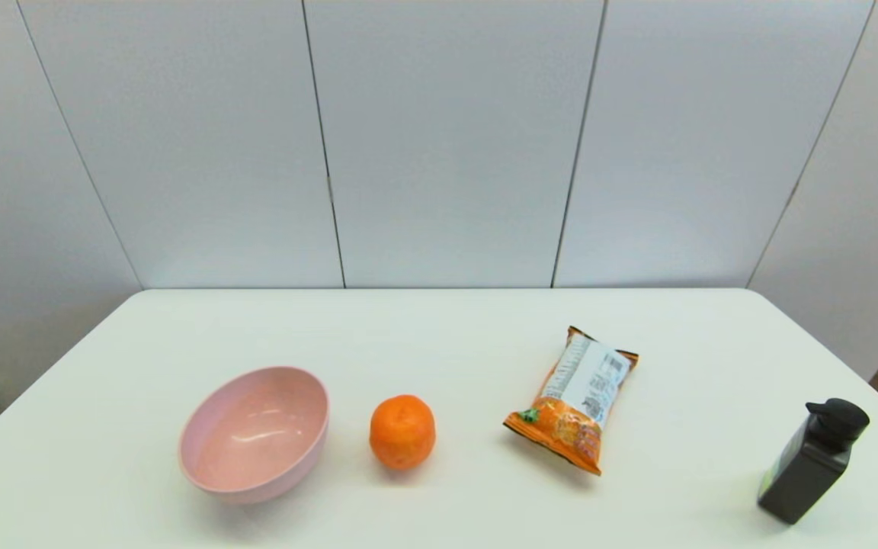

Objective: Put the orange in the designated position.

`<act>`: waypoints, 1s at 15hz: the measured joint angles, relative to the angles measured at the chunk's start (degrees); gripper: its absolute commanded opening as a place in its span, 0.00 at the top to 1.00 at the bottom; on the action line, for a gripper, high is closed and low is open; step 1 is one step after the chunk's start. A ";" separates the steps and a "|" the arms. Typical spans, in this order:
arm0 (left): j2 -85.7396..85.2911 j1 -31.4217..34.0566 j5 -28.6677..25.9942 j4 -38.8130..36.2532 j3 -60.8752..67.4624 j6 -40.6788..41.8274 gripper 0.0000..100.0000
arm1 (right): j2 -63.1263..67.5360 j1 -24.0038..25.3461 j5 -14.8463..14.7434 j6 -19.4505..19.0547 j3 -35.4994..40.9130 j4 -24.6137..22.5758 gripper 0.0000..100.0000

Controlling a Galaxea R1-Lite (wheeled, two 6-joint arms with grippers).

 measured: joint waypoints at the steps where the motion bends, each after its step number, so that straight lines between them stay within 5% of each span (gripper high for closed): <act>1: -0.30 -0.02 0.02 -1.27 1.49 0.02 0.00 | 0.00 0.00 -0.02 0.00 0.00 0.00 0.00; 5: -0.54 -0.02 0.02 -8.40 9.87 -0.20 0.00 | 0.00 0.00 -0.04 0.00 0.00 0.02 0.00; 15: -0.56 -0.02 -0.07 -12.64 23.52 0.15 0.00 | 0.00 0.00 -0.02 0.00 0.00 0.00 0.00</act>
